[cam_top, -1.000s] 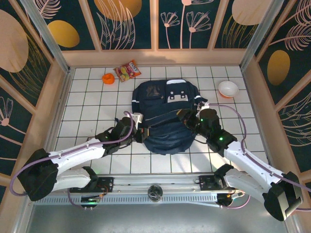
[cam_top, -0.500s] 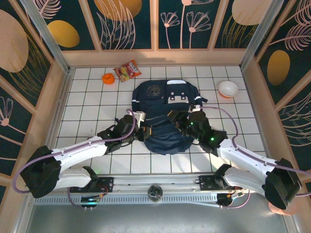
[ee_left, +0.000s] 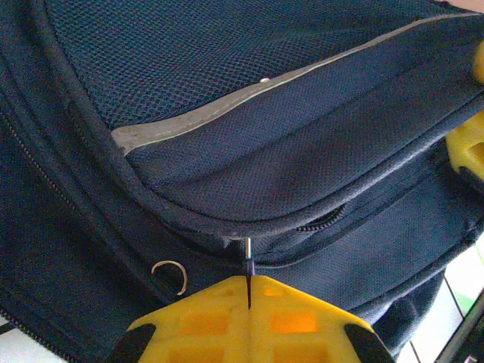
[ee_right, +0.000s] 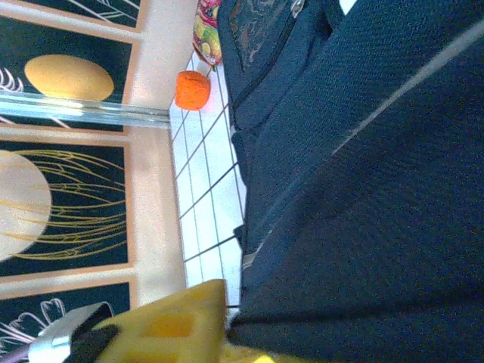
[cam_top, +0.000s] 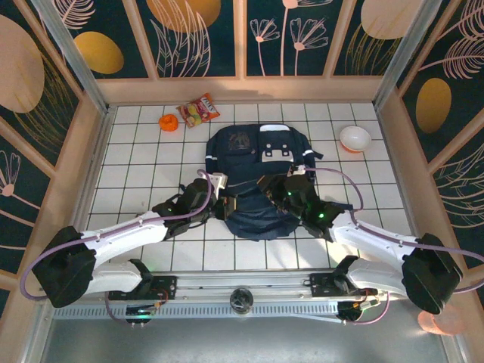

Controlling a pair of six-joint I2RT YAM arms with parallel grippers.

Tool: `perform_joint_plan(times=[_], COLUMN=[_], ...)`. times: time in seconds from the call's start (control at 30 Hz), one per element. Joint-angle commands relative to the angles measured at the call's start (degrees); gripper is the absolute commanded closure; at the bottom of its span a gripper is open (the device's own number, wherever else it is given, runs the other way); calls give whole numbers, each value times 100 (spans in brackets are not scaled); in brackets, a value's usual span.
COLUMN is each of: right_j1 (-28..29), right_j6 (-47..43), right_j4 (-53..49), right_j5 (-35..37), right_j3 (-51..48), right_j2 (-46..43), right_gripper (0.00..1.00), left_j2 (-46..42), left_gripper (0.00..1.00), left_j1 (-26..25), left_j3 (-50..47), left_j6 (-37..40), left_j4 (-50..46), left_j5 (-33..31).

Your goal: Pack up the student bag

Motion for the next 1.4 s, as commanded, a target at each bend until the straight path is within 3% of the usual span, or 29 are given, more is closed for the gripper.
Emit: perform_joint_plan(times=[0.0,0.1,0.5,0.77,0.87,0.97,1.03,1.17,1.37], right_j1=[39,5,-823,-1050,-1078,-1129,-1182,-1272,-1324], right_j6=[-229,-478,-1242,-1397,-1390,-1419,-1487,-1821,-2228], right_j4=[-73,-267,-539,-748,-747,-743,-730,-917,-1331], right_j5=[278,257,-1552,-1984,-2007,-2101,-2290,-2691,-3176], right_j3=[181,278,599,869,898,896,934,1184,1529], right_j2=[-51,-184,-663,-736,-724,-695,-650,-549,-310], right_gripper=[91,100,100,100,100,100,100,100,100], left_j2=[-119,-189,-515,-312,-304,-504,-705,-1036,-419], left_gripper=[100,100,100,100,87,59,46,36,32], left_j1=[33,60,797,961,965,964,963,964,964], left_j3=[145,71,-127,-151,-160,-295,-333,-452,-183], left_j6=[23,50,578,851,951,1467,2076,3687,5497], left_j4=[169,164,-134,95,258,591,622,494,-41], left_j5=[-260,-423,-685,-719,-522,-19,266,735,1262])
